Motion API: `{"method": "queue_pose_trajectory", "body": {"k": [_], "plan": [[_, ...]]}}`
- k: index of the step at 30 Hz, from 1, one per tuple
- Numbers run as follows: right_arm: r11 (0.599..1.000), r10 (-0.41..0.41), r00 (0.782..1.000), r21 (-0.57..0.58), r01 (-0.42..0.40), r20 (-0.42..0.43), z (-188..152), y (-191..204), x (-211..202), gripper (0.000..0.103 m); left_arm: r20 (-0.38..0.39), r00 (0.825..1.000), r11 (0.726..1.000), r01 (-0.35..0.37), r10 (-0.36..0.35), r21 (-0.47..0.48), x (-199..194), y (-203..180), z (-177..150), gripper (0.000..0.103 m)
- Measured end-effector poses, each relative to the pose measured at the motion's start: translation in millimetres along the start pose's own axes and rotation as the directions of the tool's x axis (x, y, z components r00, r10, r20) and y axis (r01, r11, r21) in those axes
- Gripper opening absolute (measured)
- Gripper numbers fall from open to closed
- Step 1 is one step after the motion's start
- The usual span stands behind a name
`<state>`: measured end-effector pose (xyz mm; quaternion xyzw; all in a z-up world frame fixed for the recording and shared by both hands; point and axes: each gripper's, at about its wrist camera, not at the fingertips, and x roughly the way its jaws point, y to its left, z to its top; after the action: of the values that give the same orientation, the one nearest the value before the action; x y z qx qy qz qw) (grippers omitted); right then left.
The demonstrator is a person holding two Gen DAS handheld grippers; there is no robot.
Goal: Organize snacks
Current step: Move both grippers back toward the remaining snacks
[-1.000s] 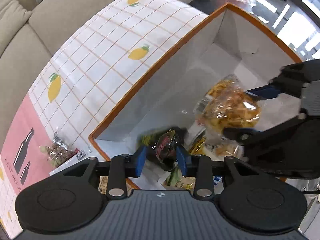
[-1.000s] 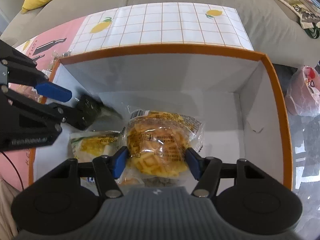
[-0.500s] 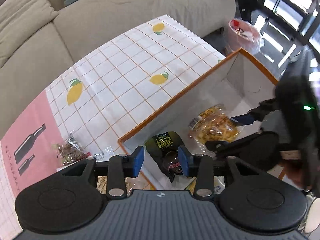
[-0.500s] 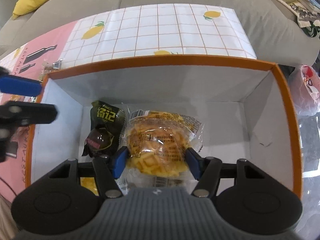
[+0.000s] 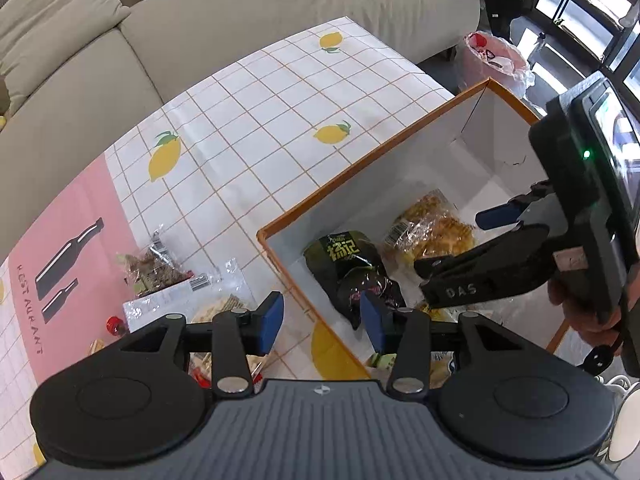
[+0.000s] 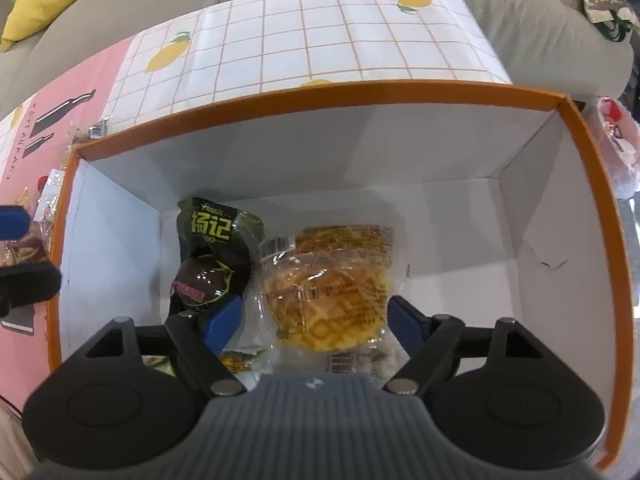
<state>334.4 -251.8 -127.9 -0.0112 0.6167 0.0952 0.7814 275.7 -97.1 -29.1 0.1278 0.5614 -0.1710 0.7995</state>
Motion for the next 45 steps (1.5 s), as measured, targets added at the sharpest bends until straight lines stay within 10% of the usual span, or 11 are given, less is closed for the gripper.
{"method": "queue_pose_trajectory", "body": {"k": [15,29,36,45], "plan": [[0.996,0.027,0.991,0.086,-0.039,0.129,-34.9,15.4,-74.2,0.078,0.127,0.990,0.990,-0.040,0.057,-0.132,-62.7,15.6,-66.2,0.054],[0.990,0.109,0.905,0.038,-0.137,0.412,-119.9,104.3,-144.6,0.078,0.283,0.947,0.929,-0.039,0.152,-0.369,-108.1,39.8,-159.2,0.058],[0.995,0.098,0.867,-0.020,-0.101,0.488,-153.0,154.2,-145.1,0.084,0.279,0.942,0.891,-0.044,0.188,-0.452,-101.5,58.3,-201.2,0.058],[0.988,0.144,0.879,-0.118,-0.100,0.455,-171.9,189.0,-115.2,0.084,0.262,0.935,0.858,-0.076,0.238,-0.509,-87.5,81.3,-230.0,0.058]]}}
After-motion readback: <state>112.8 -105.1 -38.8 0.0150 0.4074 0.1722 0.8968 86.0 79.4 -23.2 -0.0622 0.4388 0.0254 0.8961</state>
